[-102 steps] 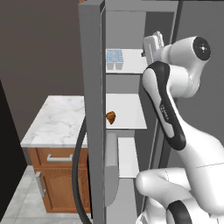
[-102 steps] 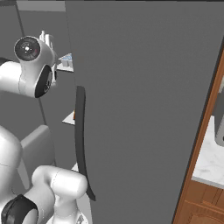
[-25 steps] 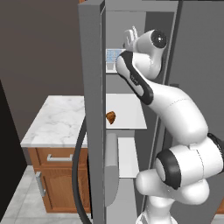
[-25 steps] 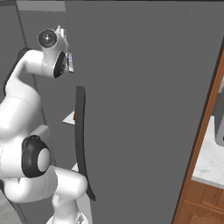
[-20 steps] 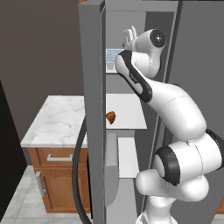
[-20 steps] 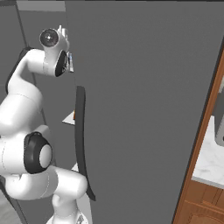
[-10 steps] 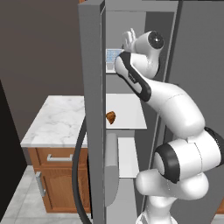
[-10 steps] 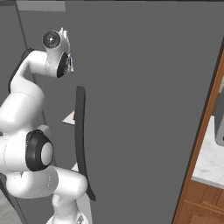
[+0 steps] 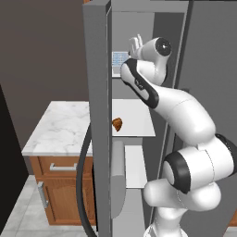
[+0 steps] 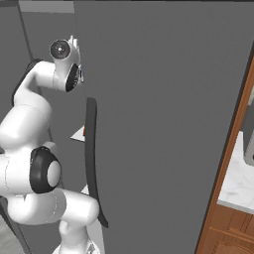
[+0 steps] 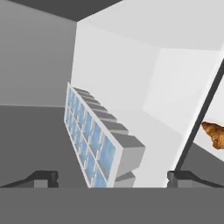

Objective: Open the freezer door, pick up the ice cube tray from the freezer, and place it on the dining counter.

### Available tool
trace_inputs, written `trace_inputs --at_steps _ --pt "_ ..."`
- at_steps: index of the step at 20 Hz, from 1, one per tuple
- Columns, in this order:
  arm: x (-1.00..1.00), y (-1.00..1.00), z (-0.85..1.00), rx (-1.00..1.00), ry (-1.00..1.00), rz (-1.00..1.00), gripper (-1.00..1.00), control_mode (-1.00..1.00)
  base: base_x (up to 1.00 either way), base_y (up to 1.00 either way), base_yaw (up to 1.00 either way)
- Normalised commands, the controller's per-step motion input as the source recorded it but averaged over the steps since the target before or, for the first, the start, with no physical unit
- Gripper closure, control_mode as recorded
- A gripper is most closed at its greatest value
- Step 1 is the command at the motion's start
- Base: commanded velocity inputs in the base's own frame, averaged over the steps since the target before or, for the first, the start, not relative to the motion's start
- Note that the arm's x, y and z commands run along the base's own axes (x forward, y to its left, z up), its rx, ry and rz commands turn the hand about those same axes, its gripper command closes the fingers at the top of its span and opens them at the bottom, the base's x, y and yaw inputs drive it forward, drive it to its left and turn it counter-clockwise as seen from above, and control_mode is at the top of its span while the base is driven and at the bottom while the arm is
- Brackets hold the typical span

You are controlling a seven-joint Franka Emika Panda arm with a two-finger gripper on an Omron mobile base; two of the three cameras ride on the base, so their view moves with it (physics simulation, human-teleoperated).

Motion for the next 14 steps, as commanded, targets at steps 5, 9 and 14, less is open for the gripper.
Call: trace_inputs --at_steps 5,9,14 --pt "0.14 0.0 -0.03 0.0 0.0 0.0 -1.0 -1.0 0.0 0.0 0.0" --pt "0.24 0.0 0.0 0.0 0.0 0.0 -1.0 -1.0 0.0 0.0 0.0" --pt "0.15 0.0 0.0 0.0 0.0 0.0 -1.0 -1.0 0.0 0.0 0.0"
